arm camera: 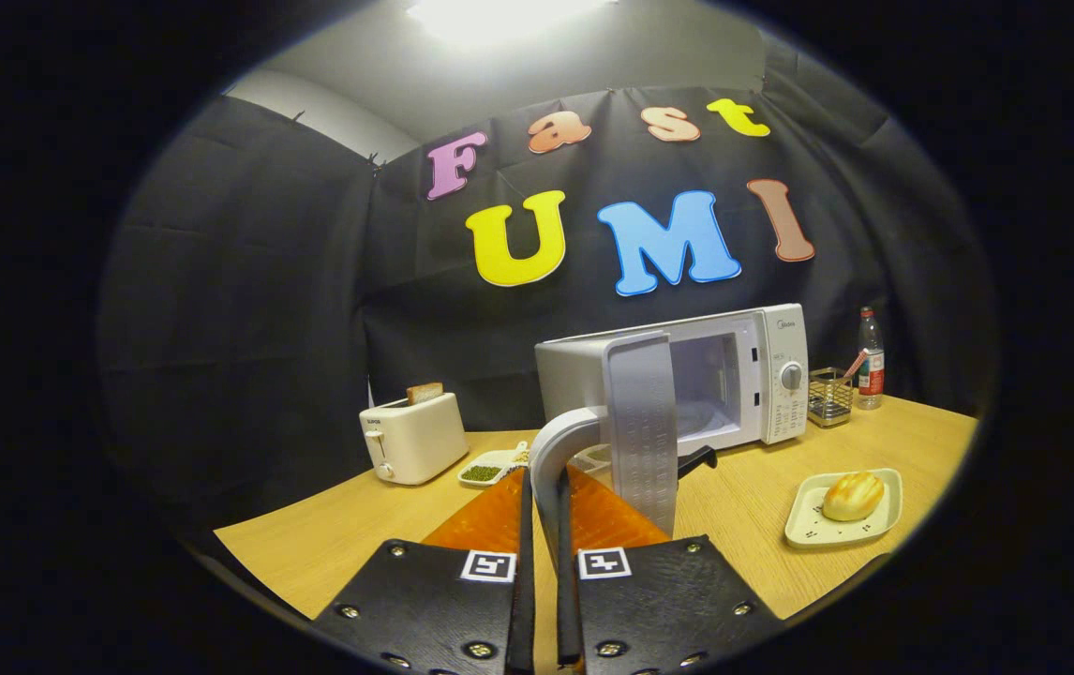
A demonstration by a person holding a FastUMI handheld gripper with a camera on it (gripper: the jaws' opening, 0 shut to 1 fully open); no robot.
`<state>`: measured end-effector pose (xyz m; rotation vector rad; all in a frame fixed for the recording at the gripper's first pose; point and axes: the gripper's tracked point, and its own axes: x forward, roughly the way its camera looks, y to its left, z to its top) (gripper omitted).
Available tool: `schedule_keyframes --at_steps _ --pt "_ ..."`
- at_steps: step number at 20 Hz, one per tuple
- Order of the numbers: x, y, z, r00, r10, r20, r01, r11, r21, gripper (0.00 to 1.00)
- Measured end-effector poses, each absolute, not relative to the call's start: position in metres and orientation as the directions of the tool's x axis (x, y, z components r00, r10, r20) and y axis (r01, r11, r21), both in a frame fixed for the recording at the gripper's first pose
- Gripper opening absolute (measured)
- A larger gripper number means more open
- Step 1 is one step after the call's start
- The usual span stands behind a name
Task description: Open the microwave, put the food inside, and close the microwave door.
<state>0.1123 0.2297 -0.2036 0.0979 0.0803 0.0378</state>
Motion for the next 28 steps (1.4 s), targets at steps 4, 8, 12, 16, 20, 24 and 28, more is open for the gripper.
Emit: schedule_keyframes --at_steps 4,8,12,16,20,24,28 --pt "0.103 0.273 -0.212 0.997 0.024 -0.075 -0.017 0.996 0.092 0.1" --pt "0.093 0.317 -0.23 0.984 0.142 -0.112 -0.135 0.988 0.07 0.1" --pt "0.095 0.319 -0.235 0.975 0.173 -0.143 -0.164 0.984 0.069 0.03" --pt "0.084 0.317 -0.229 0.966 0.208 -0.154 -0.199 0.977 0.075 0.03" --pt "0.05 0.302 -0.207 0.921 0.349 -0.17 -0.343 0.937 0.068 0.23" --pt "0.042 0.219 -0.197 0.931 0.309 -0.196 -0.331 0.939 -0.092 0.8" --pt "0.046 0.152 -0.215 0.927 0.271 -0.26 -0.32 0.933 -0.165 0.87"
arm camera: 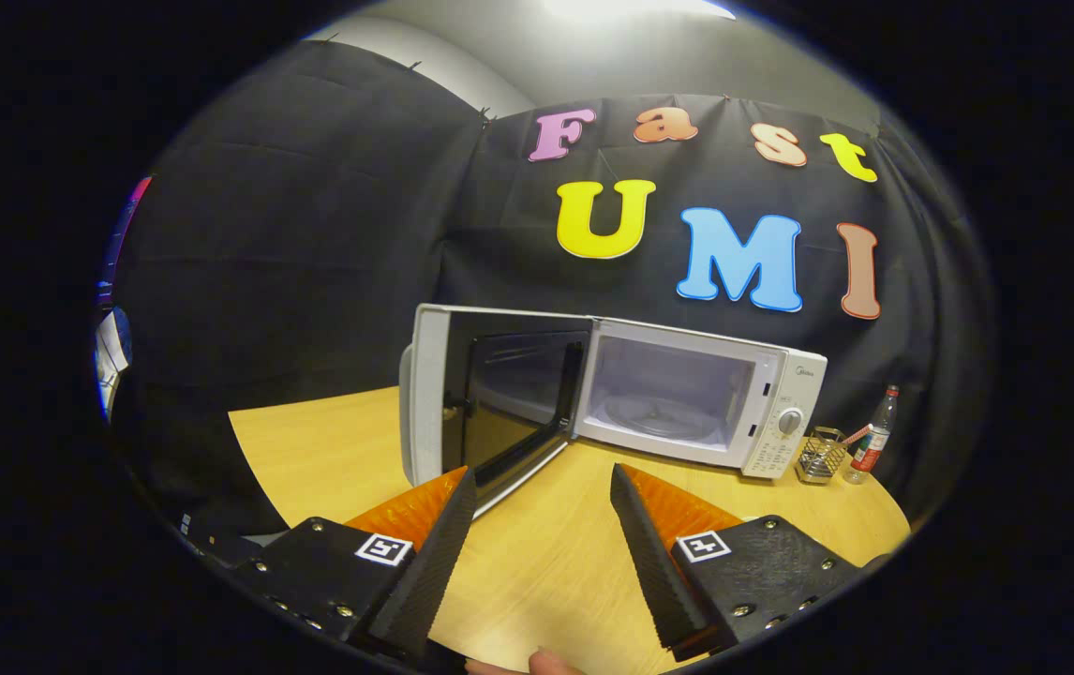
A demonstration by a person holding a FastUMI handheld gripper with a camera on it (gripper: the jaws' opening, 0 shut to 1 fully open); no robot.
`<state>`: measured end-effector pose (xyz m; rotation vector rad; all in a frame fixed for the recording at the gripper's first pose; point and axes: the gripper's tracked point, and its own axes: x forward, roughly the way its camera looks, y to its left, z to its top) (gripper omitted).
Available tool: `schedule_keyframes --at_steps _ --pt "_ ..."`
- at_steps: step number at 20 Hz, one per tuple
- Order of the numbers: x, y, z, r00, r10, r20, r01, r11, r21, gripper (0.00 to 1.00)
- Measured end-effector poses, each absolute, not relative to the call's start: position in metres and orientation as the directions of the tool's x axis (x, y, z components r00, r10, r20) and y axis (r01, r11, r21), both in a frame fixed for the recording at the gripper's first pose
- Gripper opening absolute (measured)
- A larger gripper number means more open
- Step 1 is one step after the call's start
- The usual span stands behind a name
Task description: Open the microwave, put the food inside, and close the microwave door.
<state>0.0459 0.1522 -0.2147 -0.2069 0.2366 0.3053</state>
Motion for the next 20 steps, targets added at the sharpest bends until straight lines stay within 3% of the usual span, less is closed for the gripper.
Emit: schedule_keyframes --at_steps 2,12,20 --pt "0.045 0.123 -0.226 0.911 0.271 -0.312 -0.324 0.937 -0.132 0.92" --pt "0.073 -0.054 -0.287 0.834 0.091 -0.544 -0.152 0.986 -0.068 0.92" --pt "0.104 -0.092 -0.325 0.71 0.08 -0.7 -0.112 0.994 -0.001 0.92"
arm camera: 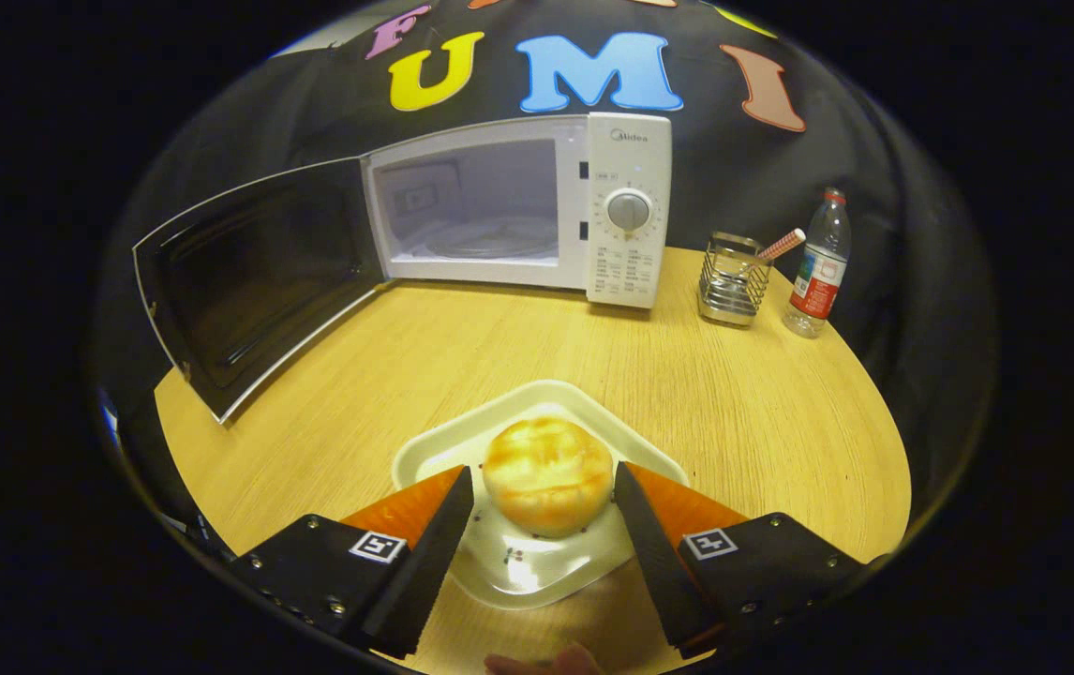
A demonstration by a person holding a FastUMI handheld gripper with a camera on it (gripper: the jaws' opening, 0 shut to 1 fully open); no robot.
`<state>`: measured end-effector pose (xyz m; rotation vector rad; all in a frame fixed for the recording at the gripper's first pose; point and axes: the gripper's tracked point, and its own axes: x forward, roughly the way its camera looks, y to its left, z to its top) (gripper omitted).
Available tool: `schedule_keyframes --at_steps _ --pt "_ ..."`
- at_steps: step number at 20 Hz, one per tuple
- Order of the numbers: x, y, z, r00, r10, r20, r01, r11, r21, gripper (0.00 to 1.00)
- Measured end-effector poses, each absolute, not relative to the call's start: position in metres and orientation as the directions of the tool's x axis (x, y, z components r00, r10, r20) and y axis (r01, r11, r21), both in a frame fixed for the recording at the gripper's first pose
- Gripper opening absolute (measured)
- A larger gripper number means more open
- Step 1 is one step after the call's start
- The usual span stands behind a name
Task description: Open the microwave, put the food inside, and close the microwave door.
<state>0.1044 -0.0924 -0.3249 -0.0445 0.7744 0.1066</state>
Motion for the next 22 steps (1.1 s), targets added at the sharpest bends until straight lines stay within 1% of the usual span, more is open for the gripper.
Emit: schedule_keyframes --at_steps 3,6,8,9,11,12,16,22 --pt "0.112 -0.09 -0.341 0.674 0.101 -0.732 -0.12 0.992 0.026 0.92" --pt "0.122 -0.099 -0.346 0.694 0.065 -0.717 -0.087 0.996 0.005 0.92" --pt "0.124 -0.103 -0.344 0.71 0.045 -0.703 -0.07 0.998 -0.007 0.85" --pt "0.122 -0.102 -0.343 0.72 0.04 -0.693 -0.071 0.997 -0.015 0.85" --pt "0.121 -0.102 -0.343 0.738 0.032 -0.674 -0.064 0.998 -0.023 0.72" --pt "0.119 -0.1 -0.339 0.752 0.041 -0.658 -0.07 0.997 -0.018 0.7" --pt "0.118 -0.082 -0.313 0.818 0.065 -0.571 -0.097 0.995 -0.024 0.7" --pt "0.128 -0.007 -0.264 0.868 0.215 -0.447 -0.18 0.976 0.118 0.7"
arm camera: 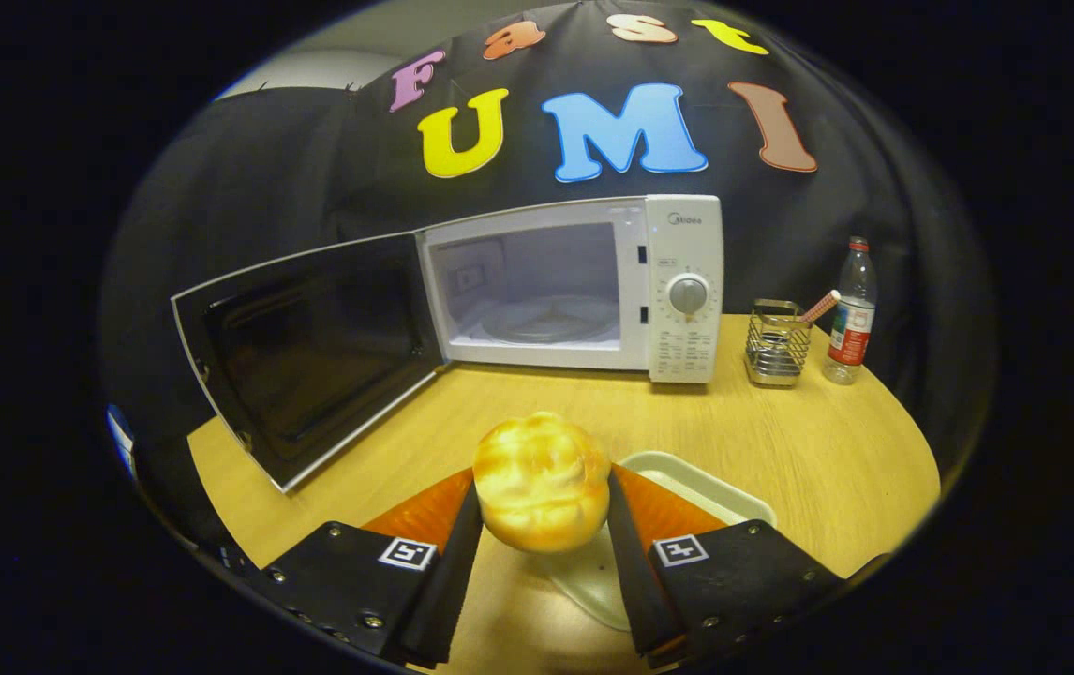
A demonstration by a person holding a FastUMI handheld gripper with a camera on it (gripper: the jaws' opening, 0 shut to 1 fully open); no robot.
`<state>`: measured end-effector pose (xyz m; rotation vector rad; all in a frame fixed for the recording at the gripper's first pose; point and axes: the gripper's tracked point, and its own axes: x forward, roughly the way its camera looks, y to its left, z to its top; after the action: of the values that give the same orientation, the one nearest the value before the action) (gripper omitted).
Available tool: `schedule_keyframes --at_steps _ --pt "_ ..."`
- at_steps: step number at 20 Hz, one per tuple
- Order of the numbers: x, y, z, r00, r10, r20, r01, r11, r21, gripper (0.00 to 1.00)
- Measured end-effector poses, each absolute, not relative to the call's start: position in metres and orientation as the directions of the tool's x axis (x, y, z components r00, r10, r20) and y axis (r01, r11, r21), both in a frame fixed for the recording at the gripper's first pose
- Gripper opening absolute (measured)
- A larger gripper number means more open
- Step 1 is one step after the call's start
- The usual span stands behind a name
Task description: Open the microwave, put the food inside, and close the microwave door.
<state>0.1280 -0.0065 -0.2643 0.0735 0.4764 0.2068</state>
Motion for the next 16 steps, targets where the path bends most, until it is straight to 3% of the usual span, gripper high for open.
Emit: schedule_keyframes --at_steps 5,16 --pt "0.166 0.038 -0.239 0.895 0.256 -0.366 -0.173 0.954 0.244 0.7" --pt "0.298 0.085 -0.248 0.934 0.199 -0.297 -0.062 0.908 0.414 0.69"
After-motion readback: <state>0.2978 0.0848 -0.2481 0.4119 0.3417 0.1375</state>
